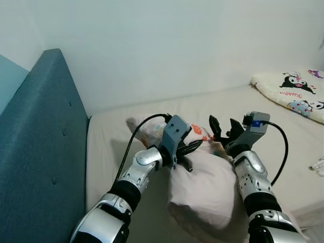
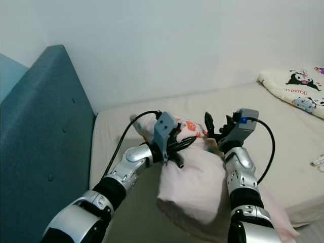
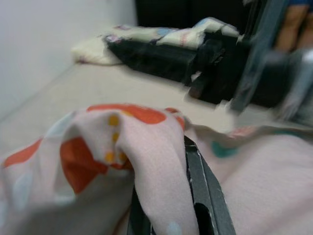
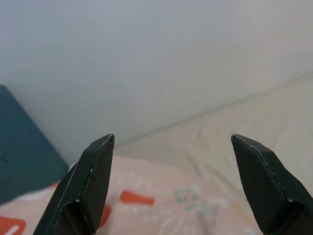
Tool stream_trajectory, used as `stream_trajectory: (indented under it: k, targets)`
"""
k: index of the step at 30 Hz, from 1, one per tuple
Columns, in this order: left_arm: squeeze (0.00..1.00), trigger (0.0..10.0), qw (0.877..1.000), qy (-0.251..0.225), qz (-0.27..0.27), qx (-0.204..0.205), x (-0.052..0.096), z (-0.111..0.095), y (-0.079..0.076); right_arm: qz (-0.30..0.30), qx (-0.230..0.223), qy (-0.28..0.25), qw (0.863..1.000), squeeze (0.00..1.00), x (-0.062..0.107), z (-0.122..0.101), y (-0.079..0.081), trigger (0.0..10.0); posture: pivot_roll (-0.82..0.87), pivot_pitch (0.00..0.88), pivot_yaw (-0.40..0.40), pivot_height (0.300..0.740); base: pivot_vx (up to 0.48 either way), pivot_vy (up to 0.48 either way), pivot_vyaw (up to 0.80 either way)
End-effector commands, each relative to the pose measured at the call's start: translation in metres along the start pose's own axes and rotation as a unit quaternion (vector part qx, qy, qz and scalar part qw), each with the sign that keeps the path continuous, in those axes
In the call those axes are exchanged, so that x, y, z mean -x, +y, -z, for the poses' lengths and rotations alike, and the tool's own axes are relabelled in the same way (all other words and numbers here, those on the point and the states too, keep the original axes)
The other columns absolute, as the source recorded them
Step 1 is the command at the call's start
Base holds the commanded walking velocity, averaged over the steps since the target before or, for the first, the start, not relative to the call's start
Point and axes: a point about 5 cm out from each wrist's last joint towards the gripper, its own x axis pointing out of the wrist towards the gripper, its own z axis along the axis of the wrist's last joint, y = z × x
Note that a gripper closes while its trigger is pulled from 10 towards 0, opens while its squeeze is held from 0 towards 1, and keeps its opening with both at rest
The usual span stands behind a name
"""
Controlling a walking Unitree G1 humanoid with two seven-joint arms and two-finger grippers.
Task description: Clean up the room
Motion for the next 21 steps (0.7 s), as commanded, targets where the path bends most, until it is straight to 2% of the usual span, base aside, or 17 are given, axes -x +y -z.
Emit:
stream_trajectory:
  k: [1,2,3,6,7,8,9,10,11,13,15,16,17,18,19,20,21]
  targets:
    - [0.0,10.0,0.996,-0.064,0.019,0.058,-0.031,-0.008,-0.05,-0.002,-0.006,-0.011,1.0,0.0,-0.004,-0.008,0.001,10.0,-0.27,0.0,0.03,0.74,0.0,0.0,0.0]
    - [0.0,10.0,0.991,0.064,-0.115,0.009,-0.001,0.038,-0.026,-0.002,-0.006,-0.012,1.0,0.0,-0.004,-0.007,0.001,10.0,-0.27,0.0,0.031,0.74,0.0,0.0,0.0]
    - [0.0,10.0,0.991,0.064,-0.115,0.009,-0.001,0.038,-0.026,-0.002,-0.006,-0.012,1.0,0.0,-0.004,-0.007,0.001,10.0,-0.27,0.0,0.031,0.74,0.0,0.0,0.0]
    - [0.0,10.0,0.957,0.172,-0.232,-0.04,0.038,0.07,0.004,-0.01,-0.007,-0.006,1.0,0.0,-0.003,-0.002,0.006,10.0,-0.27,0.0,0.03,0.74,0.0,0.0,0.0]
    - [0.0,10.0,0.957,0.172,-0.232,-0.04,0.038,0.07,0.004,-0.01,-0.007,-0.006,1.0,0.0,-0.003,-0.002,0.006,10.0,-0.27,0.0,0.03,0.74,0.0,0.0,0.0]
    - [0.0,10.0,0.932,0.224,-0.276,-0.068,0.059,0.082,0.017,-0.016,-0.007,-0.002,1.0,0.0,-0.003,0.0,0.009,10.0,-0.27,0.0,0.028,0.74,0.0,0.0,0.0]
    - [0.0,10.0,0.916,0.253,-0.298,-0.083,0.072,0.088,0.024,-0.019,-0.007,0.0,1.0,0.0,-0.003,0.001,0.011,10.0,-0.27,0.0,0.028,0.74,0.0,0.0,0.0]
    - [0.0,10.0,0.916,0.253,-0.298,-0.083,0.072,0.088,0.024,-0.019,-0.007,0.0,1.0,0.0,-0.003,0.001,0.011,10.0,-0.27,0.0,0.028,0.74,0.0,0.0,0.0]
    - [0.0,10.0,0.894,0.29,-0.331,-0.083,0.092,0.097,0.033,-0.022,-0.008,0.002,1.0,0.0,-0.003,0.002,0.013,10.0,-0.27,0.0,0.027,0.74,0.0,0.0,0.0]
    - [0.0,10.0,0.894,0.29,-0.331,-0.083,0.092,0.097,0.033,-0.022,-0.008,0.002,1.0,0.0,-0.003,0.002,0.013,10.0,-0.27,0.0,0.027,0.74,0.0,0.0,0.0]
    - [0.0,10.0,0.842,0.354,-0.4,-0.072,0.139,0.115,0.045,-0.028,-0.01,0.004,1.0,0.0,-0.004,0.003,0.016,10.0,-0.27,0.0,0.027,0.74,0.0,0.0,0.0]
    - [0.0,10.0,0.842,0.354,-0.4,-0.072,0.139,0.115,0.045,-0.028,-0.01,0.004,1.0,0.0,-0.004,0.003,0.016,10.0,-0.27,0.0,0.027,0.74,0.0,0.0,0.0]
    - [0.0,10.0,0.783,0.381,-0.491,-0.031,0.184,0.125,0.055,-0.036,-0.011,0.004,0.999,0.0,-0.005,0.003,0.02,10.0,-0.27,0.0,0.025,0.74,0.0,0.0,0.0]
    - [0.0,10.0,0.783,0.381,-0.491,-0.031,0.184,0.125,0.055,-0.036,-0.011,0.004,0.999,0.0,-0.005,0.003,0.02,10.0,-0.27,0.0,0.025,0.74,0.0,0.0,0.0]
    - [0.0,10.0,0.759,0.384,-0.524,-0.026,0.198,0.125,0.06,-0.039,-0.012,0.004,0.999,0.0,-0.006,0.003,0.021,10.0,-0.26,0.0,0.019,0.74,0.0,0.0,0.0]
    - [0.0,10.0,0.759,0.384,-0.524,-0.026,0.198,0.125,0.06,-0.039,-0.012,0.004,0.999,0.0,-0.006,0.003,0.021,10.0,-0.26,0.0,0.019,0.74,0.0,0.0,0.0]
    - [0.0,10.0,0.713,0.375,-0.592,-0.026,0.224,0.119,0.072,-0.05,-0.013,0.01,0.999,0.0,-0.006,0.006,0.027,10.0,-0.26,0.0,0.014,0.74,0.0,0.0,0.0]
